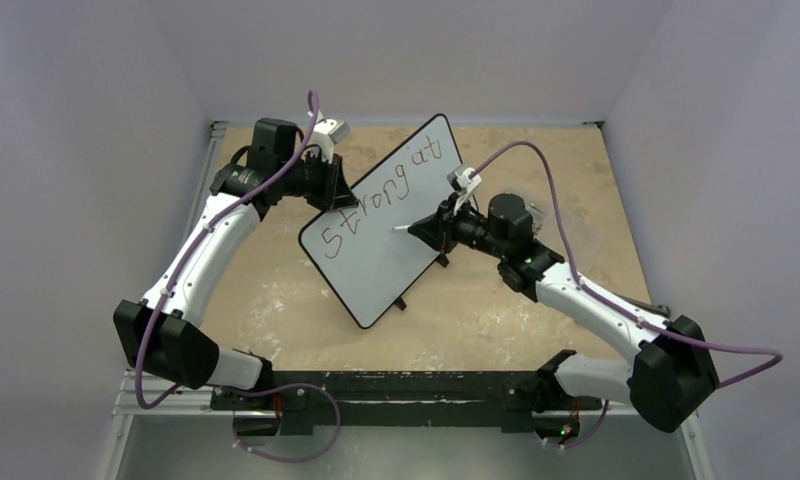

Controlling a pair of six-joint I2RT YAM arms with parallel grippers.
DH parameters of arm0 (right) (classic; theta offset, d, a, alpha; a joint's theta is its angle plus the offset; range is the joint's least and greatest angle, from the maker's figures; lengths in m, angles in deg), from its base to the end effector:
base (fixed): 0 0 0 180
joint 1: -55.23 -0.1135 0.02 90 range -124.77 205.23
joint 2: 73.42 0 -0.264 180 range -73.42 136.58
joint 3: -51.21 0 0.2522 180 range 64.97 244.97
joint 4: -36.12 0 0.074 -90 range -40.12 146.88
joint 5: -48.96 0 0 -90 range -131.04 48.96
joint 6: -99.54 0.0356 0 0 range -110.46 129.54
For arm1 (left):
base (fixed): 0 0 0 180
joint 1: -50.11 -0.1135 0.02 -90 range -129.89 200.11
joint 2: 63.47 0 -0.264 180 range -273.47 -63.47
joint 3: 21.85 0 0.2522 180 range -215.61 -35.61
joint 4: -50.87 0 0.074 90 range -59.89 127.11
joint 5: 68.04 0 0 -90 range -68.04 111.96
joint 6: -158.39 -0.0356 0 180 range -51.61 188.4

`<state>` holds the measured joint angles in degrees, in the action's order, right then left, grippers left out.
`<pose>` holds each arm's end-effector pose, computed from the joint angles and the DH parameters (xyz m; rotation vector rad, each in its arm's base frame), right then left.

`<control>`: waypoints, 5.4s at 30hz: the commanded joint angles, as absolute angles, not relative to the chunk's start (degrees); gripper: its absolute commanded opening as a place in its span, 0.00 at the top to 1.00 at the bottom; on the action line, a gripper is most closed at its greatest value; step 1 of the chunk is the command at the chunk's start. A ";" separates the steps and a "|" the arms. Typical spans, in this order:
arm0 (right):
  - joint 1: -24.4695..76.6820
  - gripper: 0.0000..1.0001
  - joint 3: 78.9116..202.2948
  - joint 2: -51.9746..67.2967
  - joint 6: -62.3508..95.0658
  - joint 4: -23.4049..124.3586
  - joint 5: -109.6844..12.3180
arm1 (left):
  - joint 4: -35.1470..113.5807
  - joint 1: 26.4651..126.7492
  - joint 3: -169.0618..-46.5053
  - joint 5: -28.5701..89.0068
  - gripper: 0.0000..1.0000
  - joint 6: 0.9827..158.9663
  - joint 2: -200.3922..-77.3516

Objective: Write a sentence on the whiteboard
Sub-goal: Write a sentence at the center of the board.

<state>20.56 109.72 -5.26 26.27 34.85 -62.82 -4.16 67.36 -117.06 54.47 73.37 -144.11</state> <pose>0.2198 0.1681 0.3007 -0.5712 1.7168 0.9778 0.2811 -0.1073 0.3699 0.5445 2.2172 -0.8486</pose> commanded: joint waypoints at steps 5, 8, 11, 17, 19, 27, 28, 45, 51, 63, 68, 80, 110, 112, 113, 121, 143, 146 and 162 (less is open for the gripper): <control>15.15 1.00 108.63 -4.54 23.03 27.41 -62.57 | -2.37 67.16 -116.84 46.47 1.00 70.61 -142.93; 11.79 1.00 108.69 -3.70 22.36 26.69 -58.57 | -2.68 67.16 -116.66 44.87 1.00 70.68 -142.83; 9.27 1.00 108.45 -3.22 22.15 25.00 -57.48 | -3.29 67.16 -116.57 43.10 1.00 70.77 -143.02; 4.80 1.00 107.50 -2.85 21.06 22.88 -55.59 | -3.82 67.16 -116.48 41.40 1.00 70.68 -143.57; 3.27 1.00 107.22 -2.84 20.45 22.51 -54.63 | -4.08 67.10 -116.55 40.00 1.00 70.64 -143.93; 0.05 1.00 106.98 -1.45 19.89 22.16 -52.49 | -4.49 66.38 -117.04 38.97 1.00 70.98 -145.52; -0.37 1.00 107.02 -1.19 19.86 22.19 -52.28 | -4.53 66.25 -117.08 38.93 1.00 71.03 -145.55; -3.28 1.00 107.42 3.23 19.73 21.38 -49.63 | -4.60 65.97 -117.18 39.05 1.00 71.19 -145.59; -3.48 1.00 106.57 4.01 20.05 20.97 -47.08 | -4.60 65.91 -117.18 39.18 1.00 71.15 -145.52; -3.48 1.00 107.36 3.06 18.04 24.46 -36.30 | -4.76 65.93 -117.27 39.44 1.00 71.17 -145.56; -3.48 1.00 108.24 2.91 18.57 24.53 -36.12 | -4.77 65.93 -117.26 39.44 1.00 71.12 -145.56; -4.07 1.00 108.46 3.53 18.45 22.16 -40.90 | -4.77 65.93 -117.26 39.62 1.00 71.12 -145.67; -6.47 1.00 103.25 4.37 19.40 22.29 -38.88 | -4.83 65.93 -117.19 39.61 1.00 71.12 -145.22; -6.47 1.00 102.75 3.93 19.47 23.18 -37.09 | -4.90 65.93 -117.20 39.64 1.00 71.15 -145.25; -6.47 1.00 102.61 3.65 19.52 23.63 -36.10 | -4.85 65.93 -117.26 39.69 1.00 71.19 -145.21; -6.47 1.00 106.85 2.17 17.73 29.41 -26.40 | -4.91 65.93 -117.19 39.78 1.00 71.13 -145.12; -6.47 1.00 108.13 -4.35 17.57 25.63 -32.34 | -4.89 65.93 -117.26 40.14 1.00 71.21 -145.01; -6.47 1.00 108.12 -2.37 17.95 24.42 -33.43 | -4.88 65.98 -117.26 40.07 1.00 71.21 -144.94; -6.46 1.00 108.77 3.42 18.43 21.87 -33.69 | -4.84 65.97 -117.28 40.12 1.00 71.21 -144.85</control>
